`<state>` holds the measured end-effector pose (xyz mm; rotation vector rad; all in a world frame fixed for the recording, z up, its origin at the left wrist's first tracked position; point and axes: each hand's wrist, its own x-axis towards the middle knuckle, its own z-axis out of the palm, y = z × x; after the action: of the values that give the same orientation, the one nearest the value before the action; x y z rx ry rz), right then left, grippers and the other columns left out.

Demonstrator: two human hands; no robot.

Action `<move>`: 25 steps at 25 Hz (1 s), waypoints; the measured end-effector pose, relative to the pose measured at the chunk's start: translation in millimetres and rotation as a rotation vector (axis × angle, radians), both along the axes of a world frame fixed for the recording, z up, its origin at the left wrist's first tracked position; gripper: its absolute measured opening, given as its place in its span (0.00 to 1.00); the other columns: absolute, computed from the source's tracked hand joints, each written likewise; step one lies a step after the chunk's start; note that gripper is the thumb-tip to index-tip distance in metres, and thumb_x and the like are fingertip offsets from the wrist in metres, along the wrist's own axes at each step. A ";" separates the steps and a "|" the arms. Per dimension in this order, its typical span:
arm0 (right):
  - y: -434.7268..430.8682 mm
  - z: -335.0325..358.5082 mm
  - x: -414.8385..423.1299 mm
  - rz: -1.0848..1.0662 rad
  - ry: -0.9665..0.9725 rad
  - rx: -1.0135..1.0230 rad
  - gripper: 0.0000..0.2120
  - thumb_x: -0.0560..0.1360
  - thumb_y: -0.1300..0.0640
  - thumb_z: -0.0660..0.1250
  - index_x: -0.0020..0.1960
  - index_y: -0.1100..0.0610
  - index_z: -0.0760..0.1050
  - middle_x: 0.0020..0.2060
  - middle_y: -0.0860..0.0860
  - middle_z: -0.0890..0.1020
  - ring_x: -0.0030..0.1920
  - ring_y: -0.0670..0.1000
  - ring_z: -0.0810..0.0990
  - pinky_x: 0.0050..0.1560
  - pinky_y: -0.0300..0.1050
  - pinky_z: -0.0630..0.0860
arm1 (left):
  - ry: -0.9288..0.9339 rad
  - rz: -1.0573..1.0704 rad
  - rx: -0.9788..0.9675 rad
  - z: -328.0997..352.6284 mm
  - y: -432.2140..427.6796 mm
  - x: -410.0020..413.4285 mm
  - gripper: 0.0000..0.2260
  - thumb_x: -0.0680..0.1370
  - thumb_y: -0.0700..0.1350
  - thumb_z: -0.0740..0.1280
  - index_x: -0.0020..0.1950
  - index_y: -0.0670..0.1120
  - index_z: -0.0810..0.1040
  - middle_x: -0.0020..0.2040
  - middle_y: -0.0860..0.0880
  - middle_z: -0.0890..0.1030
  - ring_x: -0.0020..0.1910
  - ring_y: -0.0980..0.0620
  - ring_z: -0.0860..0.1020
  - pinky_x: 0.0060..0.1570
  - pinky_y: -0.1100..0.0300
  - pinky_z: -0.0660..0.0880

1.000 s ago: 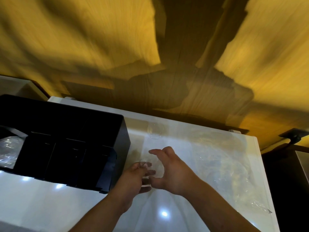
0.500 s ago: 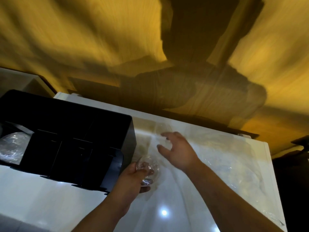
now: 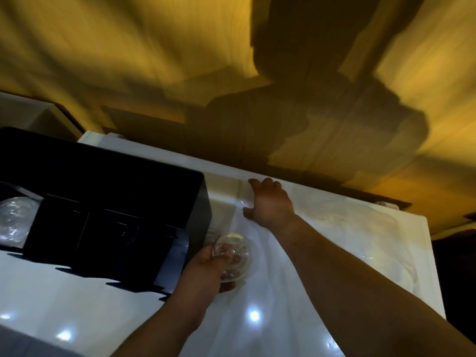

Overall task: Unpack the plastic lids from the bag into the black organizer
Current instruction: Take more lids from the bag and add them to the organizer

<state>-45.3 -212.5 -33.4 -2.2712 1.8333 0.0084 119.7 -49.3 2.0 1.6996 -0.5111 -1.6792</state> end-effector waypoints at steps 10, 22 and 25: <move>155.3 43.9 -26.6 -0.074 -0.655 0.127 0.39 0.65 0.29 0.72 0.73 0.35 0.64 0.63 0.34 0.69 0.57 0.39 0.76 0.56 0.35 0.76 | 0.042 -0.060 -0.010 7.4 1.7 -11.2 0.08 0.84 0.46 0.68 0.60 0.50 0.85 0.49 0.50 0.91 0.47 0.47 0.88 0.39 0.57 0.84; 195.4 50.5 -27.4 -0.024 -0.616 0.088 0.36 0.69 0.31 0.72 0.73 0.36 0.66 0.64 0.37 0.72 0.55 0.43 0.79 0.56 0.38 0.81 | 0.014 -0.198 -0.060 19.8 32.3 -24.4 0.10 0.83 0.49 0.70 0.63 0.51 0.82 0.50 0.50 0.90 0.48 0.46 0.89 0.44 0.52 0.85; 191.8 49.1 -27.6 -0.096 -0.702 0.126 0.33 0.69 0.25 0.68 0.71 0.33 0.67 0.63 0.32 0.72 0.55 0.37 0.78 0.52 0.30 0.77 | -0.006 -0.125 -0.056 23.1 37.5 -12.9 0.08 0.82 0.46 0.71 0.62 0.51 0.82 0.48 0.50 0.90 0.46 0.48 0.89 0.39 0.57 0.84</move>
<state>-72.9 -20.7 15.7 -1.7696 1.4961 -0.5901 106.8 -11.8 25.1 1.6626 -0.6729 -1.7312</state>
